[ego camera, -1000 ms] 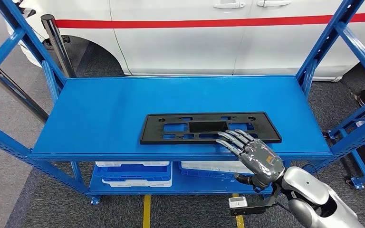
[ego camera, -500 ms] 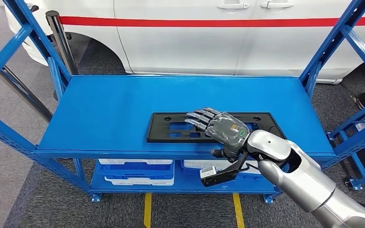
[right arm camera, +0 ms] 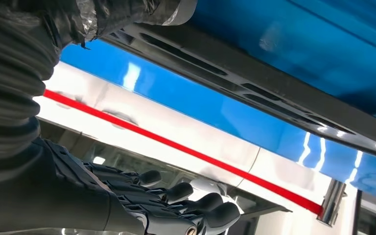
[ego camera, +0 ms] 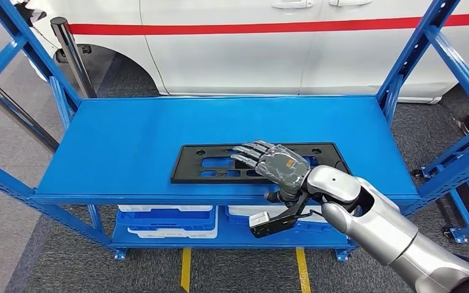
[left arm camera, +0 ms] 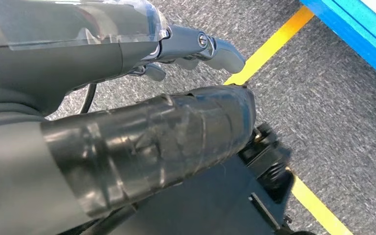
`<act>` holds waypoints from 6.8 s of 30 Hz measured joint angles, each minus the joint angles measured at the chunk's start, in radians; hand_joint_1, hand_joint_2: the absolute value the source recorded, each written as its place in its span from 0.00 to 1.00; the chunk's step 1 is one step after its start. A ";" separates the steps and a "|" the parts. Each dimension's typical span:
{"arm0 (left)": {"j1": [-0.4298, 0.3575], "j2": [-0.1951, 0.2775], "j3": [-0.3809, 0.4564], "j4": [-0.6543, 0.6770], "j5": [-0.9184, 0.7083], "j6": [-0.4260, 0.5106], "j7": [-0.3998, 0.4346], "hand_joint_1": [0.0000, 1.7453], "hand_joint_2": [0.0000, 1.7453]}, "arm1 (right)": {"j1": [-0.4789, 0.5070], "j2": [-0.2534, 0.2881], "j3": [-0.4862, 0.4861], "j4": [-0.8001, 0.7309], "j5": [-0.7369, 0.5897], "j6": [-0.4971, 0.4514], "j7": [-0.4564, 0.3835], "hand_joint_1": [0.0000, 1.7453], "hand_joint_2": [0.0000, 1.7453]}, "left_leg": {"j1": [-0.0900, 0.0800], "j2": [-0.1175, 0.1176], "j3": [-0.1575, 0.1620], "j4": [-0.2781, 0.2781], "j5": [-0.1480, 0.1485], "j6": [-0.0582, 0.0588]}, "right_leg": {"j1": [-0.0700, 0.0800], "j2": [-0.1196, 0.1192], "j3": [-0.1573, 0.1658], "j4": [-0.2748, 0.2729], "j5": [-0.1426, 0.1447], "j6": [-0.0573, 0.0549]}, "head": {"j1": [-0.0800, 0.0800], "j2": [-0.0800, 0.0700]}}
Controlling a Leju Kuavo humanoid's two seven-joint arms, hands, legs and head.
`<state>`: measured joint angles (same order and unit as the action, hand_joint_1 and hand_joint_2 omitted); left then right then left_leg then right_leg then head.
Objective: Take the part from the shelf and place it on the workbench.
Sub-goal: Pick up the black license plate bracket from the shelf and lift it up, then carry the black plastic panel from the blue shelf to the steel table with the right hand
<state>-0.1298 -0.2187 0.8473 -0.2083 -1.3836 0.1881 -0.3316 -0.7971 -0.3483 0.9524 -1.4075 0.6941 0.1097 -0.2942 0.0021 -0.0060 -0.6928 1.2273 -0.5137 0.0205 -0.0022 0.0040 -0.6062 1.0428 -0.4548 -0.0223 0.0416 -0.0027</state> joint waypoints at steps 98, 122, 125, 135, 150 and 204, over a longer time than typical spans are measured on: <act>0.018 0.006 -0.008 0.000 0.045 0.011 -0.007 0.00 0.00 | 0.184 -0.026 -0.171 0.221 0.426 -0.437 0.190 1.00 1.00 | -0.006 -0.001 0.112 -0.206 0.056 0.013 | -0.010 -0.003 -0.013 -0.001 0.013 0.029 | 0.001 0.000; 0.022 -0.002 0.001 0.000 0.063 0.026 -0.014 0.00 0.25 | 0.584 0.125 -0.319 -0.277 0.792 -0.787 0.234 1.00 1.00 | 0.003 0.000 0.020 0.019 -0.040 -0.021 | -0.014 -0.003 -0.003 0.008 -0.006 0.005 | 0.002 0.000; 0.020 -0.002 0.003 0.000 0.068 0.007 -0.034 0.00 1.00 | 0.591 0.142 -0.323 -0.279 0.792 -0.790 0.190 1.00 1.00 | -0.001 0.000 0.108 -0.166 0.035 -0.008 | -0.011 -0.001 -0.002 0.008 -0.006 0.011 | 0.002 0.000; 0.023 0.001 0.006 0.000 0.074 -0.033 -0.061 0.00 1.00 | 0.613 0.177 -0.331 -0.273 0.792 -0.794 0.194 1.00 1.00 | -0.002 0.003 0.126 -0.219 0.055 0.029 | -0.012 -0.003 -0.119 0.267 -0.134 0.042 | 0.004 0.000; 0.025 -0.004 0.008 0.000 0.068 0.068 -0.010 0.00 1.00 | 0.629 0.191 -0.327 -0.265 0.792 -0.795 0.238 1.00 1.00 | -0.008 -0.001 0.117 -0.196 0.040 -0.001 | -0.009 -0.001 0.010 0.004 -0.016 0.014 | 0.003 0.000; 0.031 -0.006 0.000 0.000 0.029 0.160 0.025 0.00 1.00 | 0.589 0.281 -0.215 -0.169 0.788 -0.798 0.321 1.00 1.00 | -0.007 0.007 0.108 -0.219 0.074 0.027 | -0.009 -0.004 -0.005 0.129 -0.085 0.036 | 0.002 0.000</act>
<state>-0.0984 -0.2251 0.8474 -0.2083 -1.3542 0.3484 -0.3067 -0.2084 -0.0675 0.7378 -1.5762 1.4824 -0.6884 0.0271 -0.0049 0.0014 -0.5847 1.0078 -0.4400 0.0477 -0.0116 -0.0001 -0.6114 1.1722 -0.5399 0.0132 0.0438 -0.0027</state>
